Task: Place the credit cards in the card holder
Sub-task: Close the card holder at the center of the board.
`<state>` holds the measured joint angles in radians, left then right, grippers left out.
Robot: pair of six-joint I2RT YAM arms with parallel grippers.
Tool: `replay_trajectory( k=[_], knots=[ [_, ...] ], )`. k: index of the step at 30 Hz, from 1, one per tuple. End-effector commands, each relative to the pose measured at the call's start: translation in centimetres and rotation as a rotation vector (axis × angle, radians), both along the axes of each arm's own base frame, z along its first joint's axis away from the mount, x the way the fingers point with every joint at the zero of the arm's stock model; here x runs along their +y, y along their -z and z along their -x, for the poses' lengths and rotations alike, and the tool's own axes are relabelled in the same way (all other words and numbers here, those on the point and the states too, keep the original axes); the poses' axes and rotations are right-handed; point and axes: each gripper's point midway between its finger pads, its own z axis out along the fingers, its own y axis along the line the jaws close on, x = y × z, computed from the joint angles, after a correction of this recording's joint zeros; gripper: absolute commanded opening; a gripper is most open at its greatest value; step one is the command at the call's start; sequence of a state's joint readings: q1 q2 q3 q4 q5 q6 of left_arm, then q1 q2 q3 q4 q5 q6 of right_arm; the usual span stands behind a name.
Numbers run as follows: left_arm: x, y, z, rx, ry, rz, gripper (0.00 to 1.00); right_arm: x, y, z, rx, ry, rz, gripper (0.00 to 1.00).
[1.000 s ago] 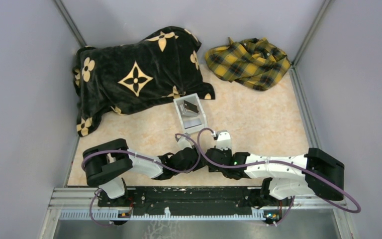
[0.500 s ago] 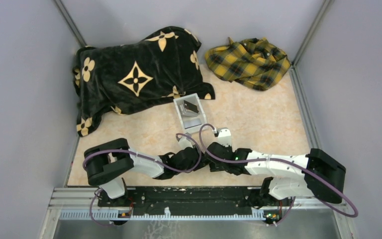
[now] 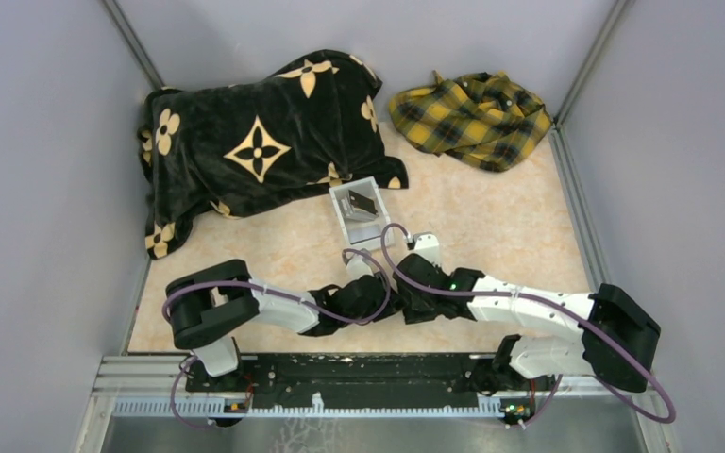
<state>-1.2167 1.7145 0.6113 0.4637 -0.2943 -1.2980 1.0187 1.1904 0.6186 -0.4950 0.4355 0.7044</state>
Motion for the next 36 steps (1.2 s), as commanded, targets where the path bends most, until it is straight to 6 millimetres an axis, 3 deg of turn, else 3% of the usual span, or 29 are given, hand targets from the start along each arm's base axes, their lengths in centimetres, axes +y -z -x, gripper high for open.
replay_trajectory(
  k=[1, 5, 12, 26, 36],
  knots=[
    [5.3, 7.0, 2.1, 0.087, 0.04, -0.296, 0.36, 1.0, -2.2, -1.1, -0.039, -0.025, -0.01, 0.22],
    [5.4, 7.2, 2.2, 0.09, 0.038, -0.302, 0.36, 0.8, -2.3, -1.3, -0.048, -0.02, 0.004, 0.27],
    [5.6, 7.3, 2.0, 0.09, 0.034, -0.309, 0.36, -0.3, -2.5, -1.5, -0.065, -0.002, 0.057, 0.27],
    [5.9, 7.8, 2.0, 0.099, 0.029, -0.307, 0.36, -1.3, -6.5, -2.0, -0.151, 0.012, 0.028, 0.33],
    [5.8, 7.9, 2.1, 0.103, 0.033, -0.303, 0.36, -2.6, -4.2, -1.2, -0.103, 0.042, 0.077, 0.36]
  ],
)
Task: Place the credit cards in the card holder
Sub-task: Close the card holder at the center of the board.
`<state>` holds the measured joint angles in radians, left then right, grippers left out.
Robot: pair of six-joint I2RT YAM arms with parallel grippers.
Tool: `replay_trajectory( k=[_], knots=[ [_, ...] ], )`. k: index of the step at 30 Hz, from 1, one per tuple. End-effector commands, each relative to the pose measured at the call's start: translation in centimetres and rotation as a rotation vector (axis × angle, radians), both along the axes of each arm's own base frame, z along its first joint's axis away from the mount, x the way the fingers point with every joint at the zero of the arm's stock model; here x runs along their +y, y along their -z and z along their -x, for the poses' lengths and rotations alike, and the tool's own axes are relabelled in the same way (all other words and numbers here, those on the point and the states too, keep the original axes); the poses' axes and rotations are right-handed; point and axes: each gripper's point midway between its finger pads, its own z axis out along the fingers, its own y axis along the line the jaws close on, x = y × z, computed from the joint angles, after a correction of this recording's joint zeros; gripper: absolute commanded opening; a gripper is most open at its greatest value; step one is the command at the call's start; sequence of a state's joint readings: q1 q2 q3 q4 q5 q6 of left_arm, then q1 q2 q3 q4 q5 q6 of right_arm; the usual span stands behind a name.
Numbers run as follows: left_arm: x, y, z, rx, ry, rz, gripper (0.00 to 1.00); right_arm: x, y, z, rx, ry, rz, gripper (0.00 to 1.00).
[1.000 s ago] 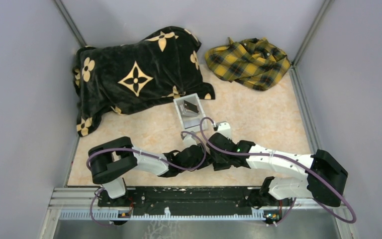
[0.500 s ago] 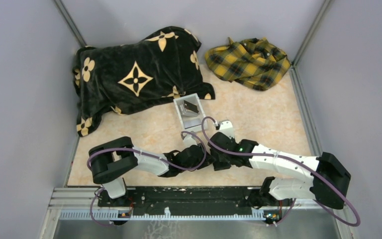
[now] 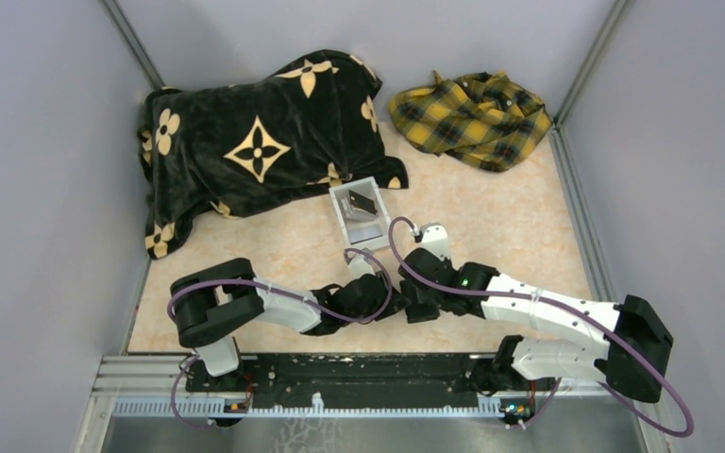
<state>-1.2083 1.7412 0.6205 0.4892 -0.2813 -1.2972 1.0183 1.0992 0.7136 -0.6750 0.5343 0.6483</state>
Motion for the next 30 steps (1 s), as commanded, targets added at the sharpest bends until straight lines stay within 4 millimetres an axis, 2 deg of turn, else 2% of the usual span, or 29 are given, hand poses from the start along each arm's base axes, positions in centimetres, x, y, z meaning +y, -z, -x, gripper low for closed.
replay_trajectory(
  k=[1, 8, 19, 30],
  knots=[
    [6.2, 7.7, 2.3, 0.099, 0.03, -0.313, 0.35, -0.5, 0.1, -0.3, -0.019, 0.038, 0.003, 0.36],
    [6.3, 7.8, 2.5, 0.105, 0.031, -0.309, 0.35, -1.2, 1.2, -0.4, -0.004, 0.066, 0.022, 0.35],
    [6.4, 7.9, 2.6, 0.111, 0.03, -0.306, 0.35, -1.2, 2.4, -0.5, 0.031, 0.079, -0.015, 0.25],
    [6.4, 7.9, 2.6, 0.109, 0.035, -0.311, 0.35, -1.3, 2.8, -0.8, 0.042, 0.081, -0.021, 0.16]
  ],
)
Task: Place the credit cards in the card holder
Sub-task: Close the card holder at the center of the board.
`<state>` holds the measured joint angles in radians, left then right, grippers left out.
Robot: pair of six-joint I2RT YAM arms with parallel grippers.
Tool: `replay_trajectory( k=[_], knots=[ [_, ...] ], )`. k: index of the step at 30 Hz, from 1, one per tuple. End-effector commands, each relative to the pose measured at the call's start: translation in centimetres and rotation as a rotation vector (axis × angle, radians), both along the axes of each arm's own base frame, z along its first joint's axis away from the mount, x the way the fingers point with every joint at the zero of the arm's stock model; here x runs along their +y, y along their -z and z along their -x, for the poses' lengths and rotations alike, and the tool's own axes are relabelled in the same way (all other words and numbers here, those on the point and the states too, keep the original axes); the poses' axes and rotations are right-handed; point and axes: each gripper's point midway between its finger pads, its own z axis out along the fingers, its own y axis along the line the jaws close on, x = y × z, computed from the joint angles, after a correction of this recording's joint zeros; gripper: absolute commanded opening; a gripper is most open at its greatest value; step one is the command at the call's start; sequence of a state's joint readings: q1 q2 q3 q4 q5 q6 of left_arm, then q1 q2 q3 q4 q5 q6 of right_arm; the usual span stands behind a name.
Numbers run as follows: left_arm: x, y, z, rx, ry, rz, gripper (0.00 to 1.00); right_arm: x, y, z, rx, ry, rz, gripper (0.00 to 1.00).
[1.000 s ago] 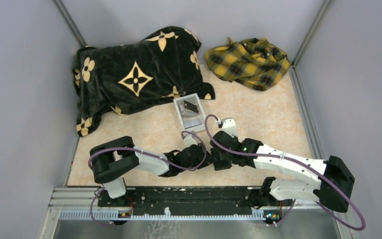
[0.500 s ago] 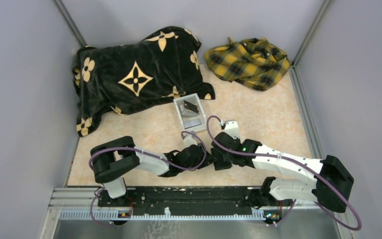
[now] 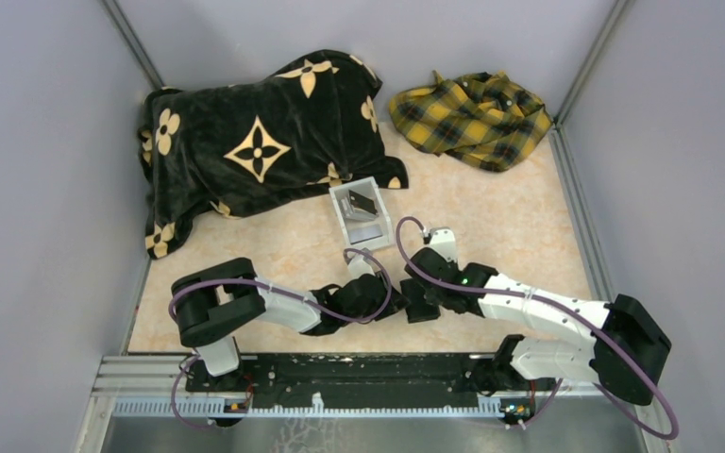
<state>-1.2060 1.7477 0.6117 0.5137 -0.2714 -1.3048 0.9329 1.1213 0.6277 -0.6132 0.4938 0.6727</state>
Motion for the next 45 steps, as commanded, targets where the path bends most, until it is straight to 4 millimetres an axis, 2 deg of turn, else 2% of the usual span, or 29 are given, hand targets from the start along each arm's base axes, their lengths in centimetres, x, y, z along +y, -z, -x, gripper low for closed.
replay_trajectory(
  k=[1, 17, 26, 45],
  knots=[
    [6.5, 7.9, 2.5, 0.102, 0.034, -0.326, 0.35, 0.6, -0.2, -0.6, -0.014, -0.006, -0.022, 0.15],
    [6.5, 8.0, 2.5, 0.104, 0.038, -0.319, 0.35, 0.6, 0.9, -0.3, 0.024, -0.006, -0.005, 0.0],
    [6.5, 8.1, 2.6, 0.107, 0.037, -0.313, 0.35, 1.4, 0.2, -0.7, 0.017, -0.024, -0.019, 0.0],
    [6.1, 8.2, 2.6, 0.111, 0.047, -0.308, 0.35, 2.9, 0.5, -0.7, 0.038, -0.082, -0.035, 0.0]
  ],
)
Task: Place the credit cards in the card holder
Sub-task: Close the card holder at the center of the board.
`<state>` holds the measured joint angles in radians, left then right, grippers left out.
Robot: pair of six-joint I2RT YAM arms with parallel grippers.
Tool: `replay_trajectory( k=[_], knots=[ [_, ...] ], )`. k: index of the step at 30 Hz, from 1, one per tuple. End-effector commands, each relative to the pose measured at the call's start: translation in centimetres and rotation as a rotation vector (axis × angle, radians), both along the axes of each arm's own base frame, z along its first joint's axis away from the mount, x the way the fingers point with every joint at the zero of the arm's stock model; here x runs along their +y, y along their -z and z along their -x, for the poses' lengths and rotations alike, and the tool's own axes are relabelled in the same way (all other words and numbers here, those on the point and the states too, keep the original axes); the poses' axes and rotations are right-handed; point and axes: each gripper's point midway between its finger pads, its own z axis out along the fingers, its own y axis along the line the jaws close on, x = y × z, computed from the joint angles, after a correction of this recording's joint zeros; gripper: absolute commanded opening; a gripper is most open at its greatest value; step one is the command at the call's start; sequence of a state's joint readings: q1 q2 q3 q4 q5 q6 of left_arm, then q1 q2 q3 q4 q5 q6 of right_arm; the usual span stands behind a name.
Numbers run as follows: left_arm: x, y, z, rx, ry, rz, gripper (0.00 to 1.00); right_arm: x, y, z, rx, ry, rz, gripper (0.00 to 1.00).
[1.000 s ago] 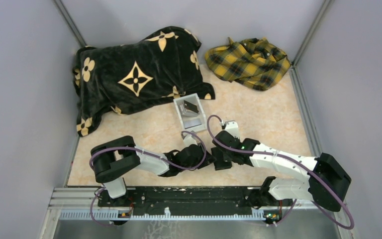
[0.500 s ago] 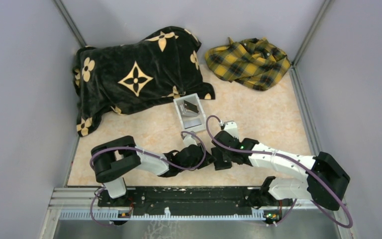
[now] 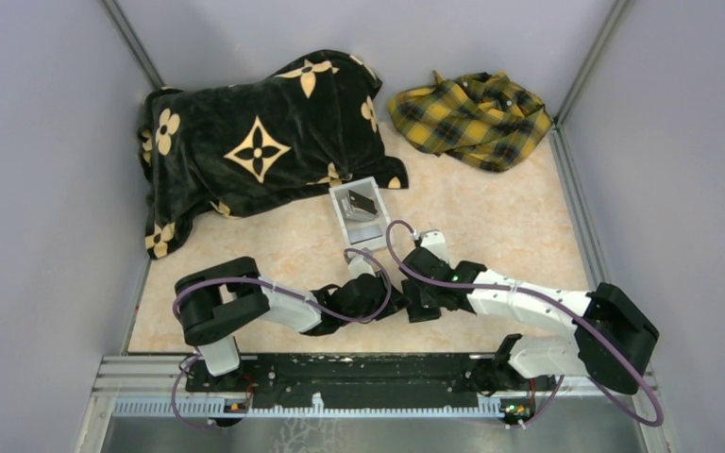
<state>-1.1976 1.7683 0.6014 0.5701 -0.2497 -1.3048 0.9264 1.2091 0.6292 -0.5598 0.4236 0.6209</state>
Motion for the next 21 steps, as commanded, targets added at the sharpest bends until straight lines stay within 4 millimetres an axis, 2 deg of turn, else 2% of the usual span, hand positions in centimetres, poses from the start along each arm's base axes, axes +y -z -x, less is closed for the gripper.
replay_trajectory(
  k=[1, 11, 21],
  knots=[
    [6.3, 8.2, 2.7, 0.108, 0.042, -0.336, 0.35, 1.9, -1.2, -1.0, -0.026, -0.016, -0.055, 0.0],
    [6.2, 8.2, 2.6, 0.106, 0.046, -0.333, 0.35, 2.6, -1.1, -1.1, -0.017, -0.034, -0.043, 0.0],
    [6.1, 8.1, 2.6, 0.103, 0.048, -0.327, 0.35, 2.0, 0.1, -0.2, 0.012, -0.044, 0.01, 0.0]
  ],
)
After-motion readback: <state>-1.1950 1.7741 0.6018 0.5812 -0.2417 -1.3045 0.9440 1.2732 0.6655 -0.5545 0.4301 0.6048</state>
